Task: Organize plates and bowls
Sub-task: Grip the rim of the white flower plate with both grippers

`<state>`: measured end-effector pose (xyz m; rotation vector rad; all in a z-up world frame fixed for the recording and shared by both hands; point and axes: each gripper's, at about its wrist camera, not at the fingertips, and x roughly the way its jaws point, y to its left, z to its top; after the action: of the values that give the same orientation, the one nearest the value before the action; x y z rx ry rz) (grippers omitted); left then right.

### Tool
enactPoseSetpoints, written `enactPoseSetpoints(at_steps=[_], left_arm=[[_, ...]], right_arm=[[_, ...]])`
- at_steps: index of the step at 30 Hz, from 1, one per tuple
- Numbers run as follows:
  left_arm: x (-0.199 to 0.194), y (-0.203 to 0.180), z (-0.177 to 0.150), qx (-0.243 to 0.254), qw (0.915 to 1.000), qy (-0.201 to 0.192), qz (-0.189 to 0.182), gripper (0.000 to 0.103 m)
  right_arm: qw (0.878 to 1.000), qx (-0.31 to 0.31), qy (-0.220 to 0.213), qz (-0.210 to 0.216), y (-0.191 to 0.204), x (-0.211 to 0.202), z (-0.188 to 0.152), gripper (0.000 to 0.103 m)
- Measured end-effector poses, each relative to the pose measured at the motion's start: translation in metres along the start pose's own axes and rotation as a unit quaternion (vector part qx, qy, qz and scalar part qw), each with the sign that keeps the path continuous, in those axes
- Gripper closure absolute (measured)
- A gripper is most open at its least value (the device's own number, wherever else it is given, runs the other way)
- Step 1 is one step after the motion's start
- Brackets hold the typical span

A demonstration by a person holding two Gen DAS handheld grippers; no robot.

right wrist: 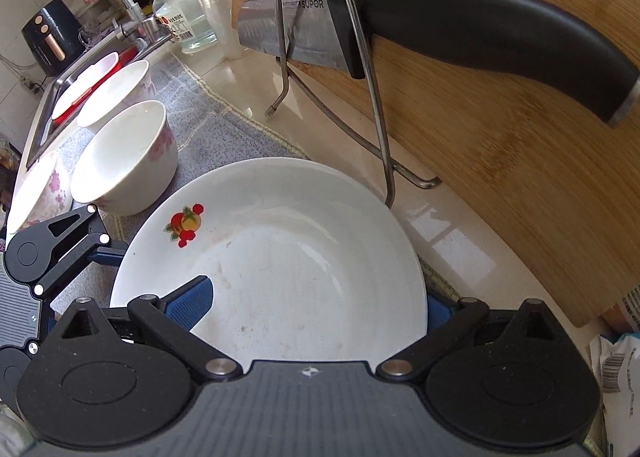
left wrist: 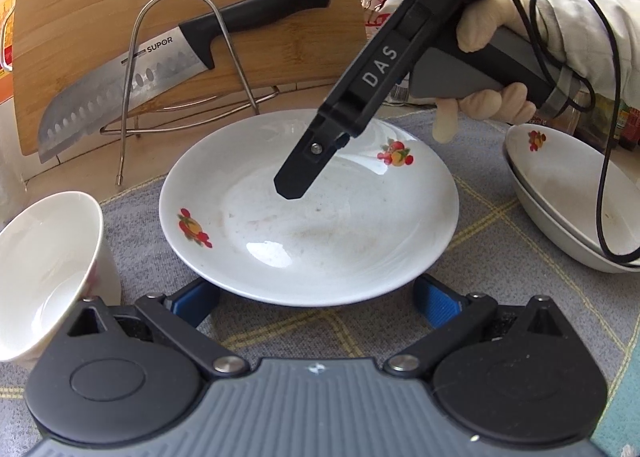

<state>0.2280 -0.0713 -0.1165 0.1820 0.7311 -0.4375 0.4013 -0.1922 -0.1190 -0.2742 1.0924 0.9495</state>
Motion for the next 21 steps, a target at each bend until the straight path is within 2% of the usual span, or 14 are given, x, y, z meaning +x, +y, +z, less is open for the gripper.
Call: enactPoseSetpoints(at_steps=[9,21], left_arm=[[-0.0012,-0.0006,-0.0007,0.003,1.0,-0.008,-0.001,0.001],[0.002,0.0026,0.0015,0.002,1.0,-0.009,0.0,0.0]], right_arm=[[1.0,0.0,0.003,0.01,-0.0012,0.003,0.0067,0.0],[1.0,0.002,0.013,-0.001,0.0034,0.0059,0.0088,0.0]])
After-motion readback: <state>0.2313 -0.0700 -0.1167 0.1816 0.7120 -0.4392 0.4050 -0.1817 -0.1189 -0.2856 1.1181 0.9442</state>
